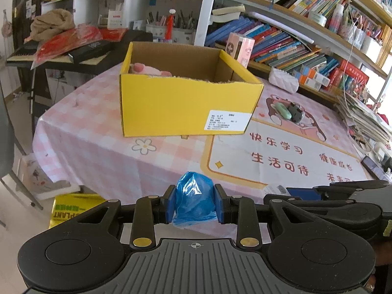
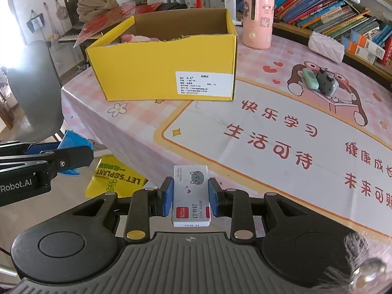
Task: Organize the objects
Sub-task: 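Carry the blue bundle and white box with both tools to the yellow box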
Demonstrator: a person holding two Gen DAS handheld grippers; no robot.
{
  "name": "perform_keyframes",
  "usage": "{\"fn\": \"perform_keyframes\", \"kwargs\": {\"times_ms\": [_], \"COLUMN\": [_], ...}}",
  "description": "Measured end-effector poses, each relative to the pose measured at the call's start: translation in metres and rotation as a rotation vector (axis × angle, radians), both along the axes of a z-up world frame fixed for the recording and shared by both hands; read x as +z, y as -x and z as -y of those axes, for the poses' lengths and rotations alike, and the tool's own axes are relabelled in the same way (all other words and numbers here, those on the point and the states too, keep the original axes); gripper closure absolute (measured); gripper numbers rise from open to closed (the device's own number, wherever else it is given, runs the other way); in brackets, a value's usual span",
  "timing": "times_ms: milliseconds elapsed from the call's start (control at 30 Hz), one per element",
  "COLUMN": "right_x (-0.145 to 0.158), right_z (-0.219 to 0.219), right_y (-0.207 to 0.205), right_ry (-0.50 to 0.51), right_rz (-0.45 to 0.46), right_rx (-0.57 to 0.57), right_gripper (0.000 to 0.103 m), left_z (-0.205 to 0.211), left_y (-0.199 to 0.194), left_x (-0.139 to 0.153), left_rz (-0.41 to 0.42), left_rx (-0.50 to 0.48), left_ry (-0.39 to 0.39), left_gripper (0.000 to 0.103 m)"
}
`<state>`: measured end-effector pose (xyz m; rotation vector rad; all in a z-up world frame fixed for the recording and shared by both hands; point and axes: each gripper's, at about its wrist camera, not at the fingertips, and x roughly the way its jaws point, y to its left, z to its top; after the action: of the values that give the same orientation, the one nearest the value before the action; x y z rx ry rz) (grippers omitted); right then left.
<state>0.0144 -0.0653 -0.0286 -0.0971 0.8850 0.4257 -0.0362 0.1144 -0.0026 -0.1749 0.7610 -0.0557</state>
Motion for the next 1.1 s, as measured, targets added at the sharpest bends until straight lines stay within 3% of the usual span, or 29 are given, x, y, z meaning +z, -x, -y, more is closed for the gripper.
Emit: {"fn": "perform_keyframes", "kwargs": {"times_ms": [500, 800, 1100], "right_x": [0.036, 0.069, 0.083], "right_z": [-0.015, -0.026, -0.036], "right_y": [-0.022, -0.071, -0.128], "right_ry": [-0.023, -0.066, -0.087], "right_rz": [0.116, 0.218, 0.266], "right_rx": [-0.023, -0.007, 0.025], "right_gripper": [0.075, 0.075, 0.075], "left_z": [-0.019, -0.029, -0.032], "left_y": [-0.025, -0.063, -0.112], "left_x": [0.032, 0.054, 0.058], "left_rz": [0.131, 0.202, 0.212], "left_rx": [0.010, 0.066, 0.109], "left_ry": [-0.015, -0.035, -0.076], "left_gripper": [0.073, 0.073, 0.073]}}
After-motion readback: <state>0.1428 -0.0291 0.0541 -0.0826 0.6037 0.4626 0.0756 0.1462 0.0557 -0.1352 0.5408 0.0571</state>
